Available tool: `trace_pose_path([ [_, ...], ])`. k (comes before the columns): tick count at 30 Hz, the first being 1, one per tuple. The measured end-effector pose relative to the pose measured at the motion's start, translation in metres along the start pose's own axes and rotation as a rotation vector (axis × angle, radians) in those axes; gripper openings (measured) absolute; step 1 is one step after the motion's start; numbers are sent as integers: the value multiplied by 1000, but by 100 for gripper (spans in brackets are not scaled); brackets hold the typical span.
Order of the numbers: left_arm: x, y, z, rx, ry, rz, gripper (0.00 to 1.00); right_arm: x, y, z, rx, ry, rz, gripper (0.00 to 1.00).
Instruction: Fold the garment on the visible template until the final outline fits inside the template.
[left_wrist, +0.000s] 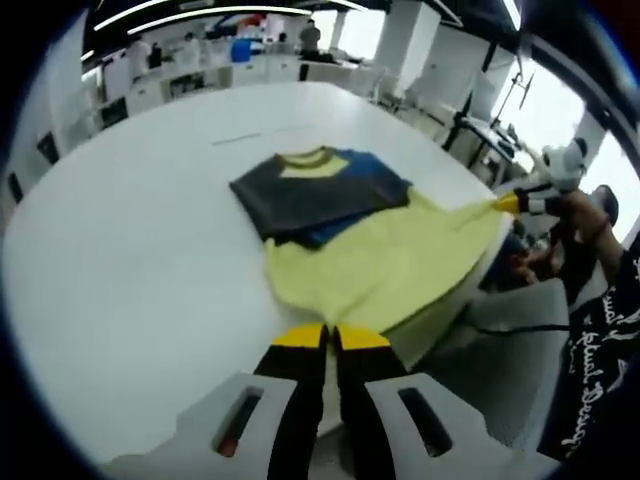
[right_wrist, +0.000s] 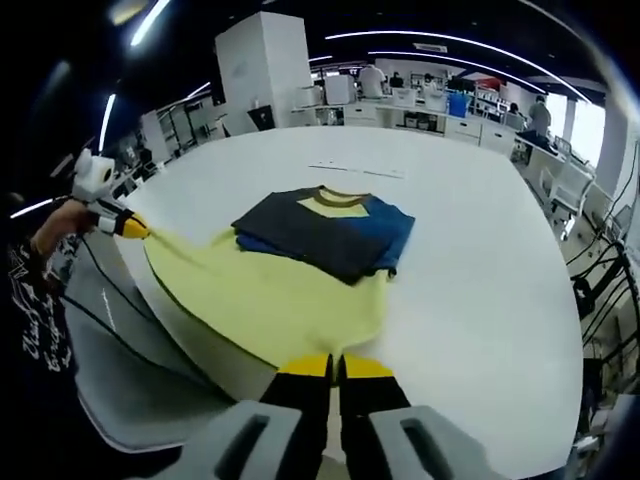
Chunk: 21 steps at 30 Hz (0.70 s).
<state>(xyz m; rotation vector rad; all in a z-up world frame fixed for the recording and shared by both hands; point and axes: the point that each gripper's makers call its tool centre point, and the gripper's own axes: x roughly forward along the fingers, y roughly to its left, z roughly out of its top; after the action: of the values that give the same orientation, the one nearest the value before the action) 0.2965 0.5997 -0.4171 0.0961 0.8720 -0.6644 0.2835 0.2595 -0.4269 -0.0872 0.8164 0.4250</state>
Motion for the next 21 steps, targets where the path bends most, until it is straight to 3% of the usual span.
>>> trace_pose_path([
  [11,-3,11,17,-4,-42,9,0,-2,-7,27,-58,-26,-3,0],
  [21,-9,26,42,-2,-98,38,0,-1,-13,57,-114,-54,-8,0],
])
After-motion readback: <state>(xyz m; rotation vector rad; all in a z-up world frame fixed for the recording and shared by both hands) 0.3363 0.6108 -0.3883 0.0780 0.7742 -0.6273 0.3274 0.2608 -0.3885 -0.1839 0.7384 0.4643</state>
